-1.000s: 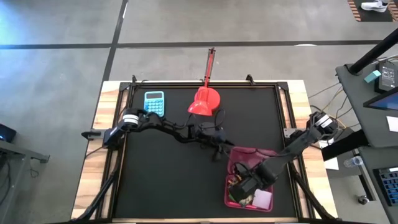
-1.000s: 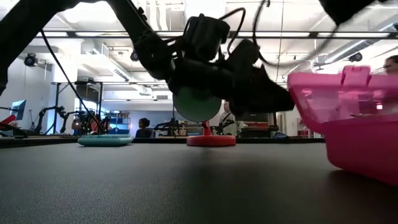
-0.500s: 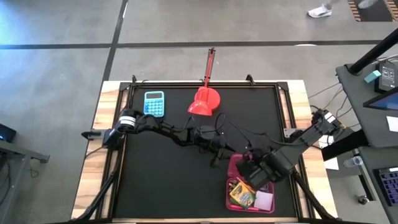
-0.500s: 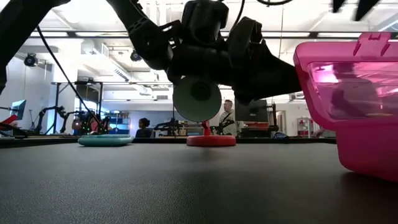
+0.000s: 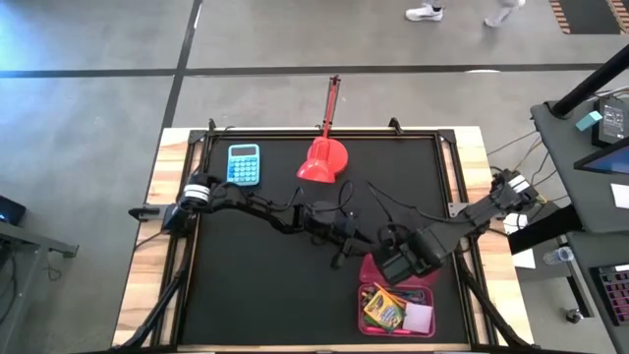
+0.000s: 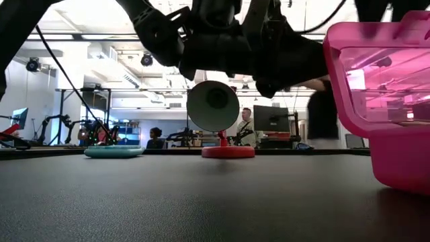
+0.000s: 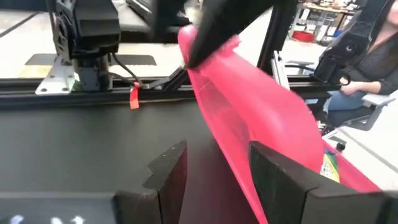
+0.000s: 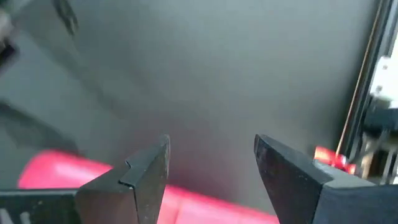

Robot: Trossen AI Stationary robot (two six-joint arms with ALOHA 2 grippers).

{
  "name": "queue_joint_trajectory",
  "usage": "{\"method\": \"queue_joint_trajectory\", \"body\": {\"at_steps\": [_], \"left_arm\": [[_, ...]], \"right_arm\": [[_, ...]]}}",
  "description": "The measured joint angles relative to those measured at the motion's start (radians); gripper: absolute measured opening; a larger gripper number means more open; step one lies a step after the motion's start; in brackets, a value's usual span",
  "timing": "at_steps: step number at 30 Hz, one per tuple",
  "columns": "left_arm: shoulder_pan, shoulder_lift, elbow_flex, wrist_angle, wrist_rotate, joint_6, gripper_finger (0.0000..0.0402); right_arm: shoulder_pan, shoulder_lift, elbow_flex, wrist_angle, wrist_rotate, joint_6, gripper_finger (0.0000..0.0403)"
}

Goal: Pack school essentials
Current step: Close the pink supply box

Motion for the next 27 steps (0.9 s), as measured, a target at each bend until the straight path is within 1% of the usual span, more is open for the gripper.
{"method": "queue_joint_trajectory", "body": {"at_steps": [3, 10, 14, 18, 23, 27], "left_arm": [[-0.004, -0.010, 0.000, 0.001, -0.001, -0.001, 0.0155], [-0.038, -0.030, 0.000, 0.004, 0.014, -0.001, 0.0155], [-0.052, -0.043, 0.000, 0.004, 0.014, 0.000, 0.0155], [-0.054, -0.057, -0.005, 0.000, 0.015, 0.000, 0.0155], [-0.058, -0.095, -0.006, -0.016, 0.020, -0.010, 0.0155], [-0.065, -0.137, -0.022, -0.076, 0.030, -0.015, 0.0155]], "right_arm": [[0.013, 0.004, 0.000, 0.040, -0.077, -0.017, 0.0224], [0.071, 0.009, 0.000, 0.183, -0.153, 0.012, 0.0224], [0.105, 0.009, 0.000, 0.250, -0.160, 0.038, 0.0224], [0.119, 0.011, 0.000, 0.241, -0.155, 0.058, 0.0224], [0.118, 0.012, 0.000, 0.215, -0.163, 0.037, 0.0224], [0.119, 0.011, 0.025, 0.127, -0.164, 0.002, 0.0224]]}}
